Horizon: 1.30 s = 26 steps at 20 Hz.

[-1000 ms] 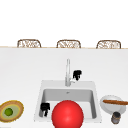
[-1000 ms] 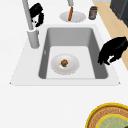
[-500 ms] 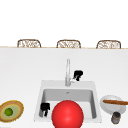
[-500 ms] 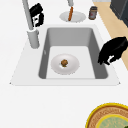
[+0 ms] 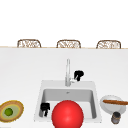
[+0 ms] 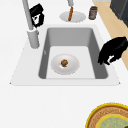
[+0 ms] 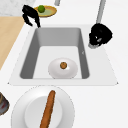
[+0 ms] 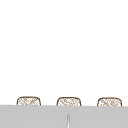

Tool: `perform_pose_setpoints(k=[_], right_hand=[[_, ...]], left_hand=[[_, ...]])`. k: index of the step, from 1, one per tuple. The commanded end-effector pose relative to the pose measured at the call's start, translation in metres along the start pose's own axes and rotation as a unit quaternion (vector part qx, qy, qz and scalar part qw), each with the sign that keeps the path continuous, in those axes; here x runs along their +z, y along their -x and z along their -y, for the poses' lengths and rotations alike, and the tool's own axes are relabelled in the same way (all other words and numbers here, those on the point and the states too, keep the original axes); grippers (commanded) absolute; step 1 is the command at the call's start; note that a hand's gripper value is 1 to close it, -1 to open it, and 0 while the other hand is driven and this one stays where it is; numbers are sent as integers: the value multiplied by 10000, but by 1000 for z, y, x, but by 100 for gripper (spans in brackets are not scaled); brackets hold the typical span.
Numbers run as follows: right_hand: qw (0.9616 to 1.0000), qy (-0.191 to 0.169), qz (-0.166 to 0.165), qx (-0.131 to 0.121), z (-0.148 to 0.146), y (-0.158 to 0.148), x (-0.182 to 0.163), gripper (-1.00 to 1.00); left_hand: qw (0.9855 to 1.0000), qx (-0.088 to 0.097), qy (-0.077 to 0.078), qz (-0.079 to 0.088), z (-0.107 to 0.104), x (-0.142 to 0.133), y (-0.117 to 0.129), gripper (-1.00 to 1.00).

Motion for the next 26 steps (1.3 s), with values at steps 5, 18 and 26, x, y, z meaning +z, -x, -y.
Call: perform_pose_setpoints(k=[5,18,26], right_hand=[[9995,-141,232,-153,-20,14,-3,100],[9984,-2,562,61,-27,23,-3,100],[9959,322,761,369,-4,16,0,-100]], left_hand=[[10000,0,0,0,0,0,0,0],[10000,0,0,0,0,0,0,0],[10000,0,0,0,0,0,0,0]])
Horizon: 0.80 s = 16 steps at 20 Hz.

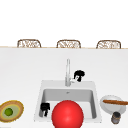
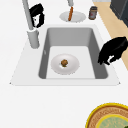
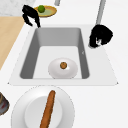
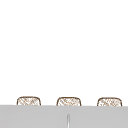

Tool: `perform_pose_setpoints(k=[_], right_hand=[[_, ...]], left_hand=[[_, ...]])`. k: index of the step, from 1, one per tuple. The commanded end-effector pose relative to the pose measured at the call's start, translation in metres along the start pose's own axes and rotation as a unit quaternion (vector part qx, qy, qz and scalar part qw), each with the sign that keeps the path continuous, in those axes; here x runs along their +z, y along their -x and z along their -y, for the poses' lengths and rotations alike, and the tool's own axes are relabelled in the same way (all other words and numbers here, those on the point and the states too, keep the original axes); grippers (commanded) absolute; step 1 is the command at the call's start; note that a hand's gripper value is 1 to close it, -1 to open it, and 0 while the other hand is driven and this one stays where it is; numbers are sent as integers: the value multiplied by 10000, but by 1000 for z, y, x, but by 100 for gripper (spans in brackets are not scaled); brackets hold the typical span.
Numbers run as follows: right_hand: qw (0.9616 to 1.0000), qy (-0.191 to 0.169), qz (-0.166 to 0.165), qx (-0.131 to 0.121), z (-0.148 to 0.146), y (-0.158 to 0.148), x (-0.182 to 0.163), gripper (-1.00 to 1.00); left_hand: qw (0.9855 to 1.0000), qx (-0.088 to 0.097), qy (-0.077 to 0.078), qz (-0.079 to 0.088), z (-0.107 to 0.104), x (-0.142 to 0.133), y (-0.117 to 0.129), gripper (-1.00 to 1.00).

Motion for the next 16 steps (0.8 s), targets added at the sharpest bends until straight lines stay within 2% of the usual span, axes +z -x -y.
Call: perform_pose_setpoints(k=[1,10,13,16], right_hand=[[10000,-14,-47,23,1,5,-1,-100],[9999,-118,20,-13,23,26,14,-100],[9999,-113,-58,88,23,33,22,-100],[9998,-83,-189,65,22,38,34,-100]], left_hand=[[10000,0,0,0,0,0,0,0],[10000,0,0,0,0,0,0,0],[10000,0,0,0,0,0,0,0],[10000,0,0,0,0,0,0,0]])
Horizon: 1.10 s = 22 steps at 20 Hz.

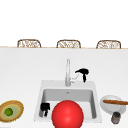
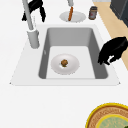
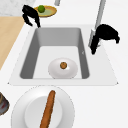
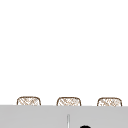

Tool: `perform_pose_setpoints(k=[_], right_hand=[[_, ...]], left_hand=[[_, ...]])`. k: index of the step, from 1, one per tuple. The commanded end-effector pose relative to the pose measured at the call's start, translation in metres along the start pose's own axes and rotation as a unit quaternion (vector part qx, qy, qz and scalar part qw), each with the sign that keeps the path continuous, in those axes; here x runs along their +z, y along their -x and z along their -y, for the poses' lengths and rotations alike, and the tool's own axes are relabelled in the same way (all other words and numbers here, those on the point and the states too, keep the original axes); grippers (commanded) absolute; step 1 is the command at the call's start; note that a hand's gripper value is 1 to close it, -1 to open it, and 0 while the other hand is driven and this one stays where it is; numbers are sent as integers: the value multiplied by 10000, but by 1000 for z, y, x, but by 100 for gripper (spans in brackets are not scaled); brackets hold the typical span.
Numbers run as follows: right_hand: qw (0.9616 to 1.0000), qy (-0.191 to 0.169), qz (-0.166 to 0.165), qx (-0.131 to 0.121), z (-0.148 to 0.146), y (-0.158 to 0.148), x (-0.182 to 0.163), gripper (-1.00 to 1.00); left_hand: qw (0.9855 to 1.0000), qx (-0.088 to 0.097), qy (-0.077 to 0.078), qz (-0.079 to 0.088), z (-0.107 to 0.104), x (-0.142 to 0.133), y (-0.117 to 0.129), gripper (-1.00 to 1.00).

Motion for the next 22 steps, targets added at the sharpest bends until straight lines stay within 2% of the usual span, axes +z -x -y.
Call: perform_pose_setpoints(k=[1,6,15,22], right_hand=[[9997,6,-250,-4,-3,7,14,-100],[9988,24,-496,-42,-5,12,29,-100],[9972,12,-745,25,-11,11,43,-100],[9958,84,-913,47,-24,1,81,-100]], left_hand=[[10000,0,0,0,0,0,0,0],[10000,0,0,0,0,0,0,0],[10000,0,0,0,0,0,0,0],[10000,0,0,0,0,0,0,0]])
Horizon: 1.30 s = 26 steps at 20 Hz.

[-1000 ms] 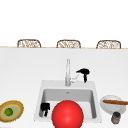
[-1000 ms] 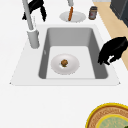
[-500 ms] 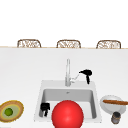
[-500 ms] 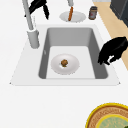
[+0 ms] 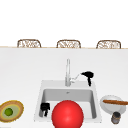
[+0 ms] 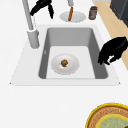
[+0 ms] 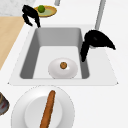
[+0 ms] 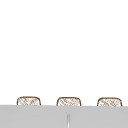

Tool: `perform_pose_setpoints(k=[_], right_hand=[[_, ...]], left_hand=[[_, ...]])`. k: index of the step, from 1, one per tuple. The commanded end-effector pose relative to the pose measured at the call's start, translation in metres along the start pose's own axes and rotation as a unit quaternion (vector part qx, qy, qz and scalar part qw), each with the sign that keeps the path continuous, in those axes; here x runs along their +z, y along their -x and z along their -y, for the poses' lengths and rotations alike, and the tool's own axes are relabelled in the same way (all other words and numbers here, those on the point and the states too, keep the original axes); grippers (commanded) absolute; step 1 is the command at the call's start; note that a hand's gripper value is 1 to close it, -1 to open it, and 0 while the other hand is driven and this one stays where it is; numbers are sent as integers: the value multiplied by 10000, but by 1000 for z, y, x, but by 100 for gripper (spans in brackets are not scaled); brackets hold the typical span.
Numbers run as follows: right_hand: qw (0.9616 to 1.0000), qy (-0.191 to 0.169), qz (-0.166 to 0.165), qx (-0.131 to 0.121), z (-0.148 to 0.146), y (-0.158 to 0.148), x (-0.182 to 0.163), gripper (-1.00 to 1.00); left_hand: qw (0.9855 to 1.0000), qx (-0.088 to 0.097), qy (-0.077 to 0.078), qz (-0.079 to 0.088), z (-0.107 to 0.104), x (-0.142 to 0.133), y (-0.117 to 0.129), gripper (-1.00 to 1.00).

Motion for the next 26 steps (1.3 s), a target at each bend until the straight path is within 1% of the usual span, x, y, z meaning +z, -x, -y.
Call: perform_pose_setpoints(k=[1,6,10,14,17,19,26], right_hand=[[9999,67,-155,-23,-9,-4,21,-100],[9996,117,-263,-26,-21,-10,51,-100],[9988,113,-462,-75,-30,-17,71,-100],[9977,134,-656,-64,-40,-25,88,-100],[9977,60,-679,-2,-41,-20,90,-100],[9975,42,-708,-41,-43,-15,95,-100],[9978,-28,-651,-104,-48,5,119,-100]], left_hand=[[10000,0,0,0,0,0,0,0],[10000,0,0,0,0,0,0,0],[10000,0,0,0,0,0,0,0],[10000,0,0,0,0,0,0,0],[10000,0,0,0,0,0,0,0],[10000,0,0,0,0,0,0,0],[10000,0,0,0,0,0,0,0]])
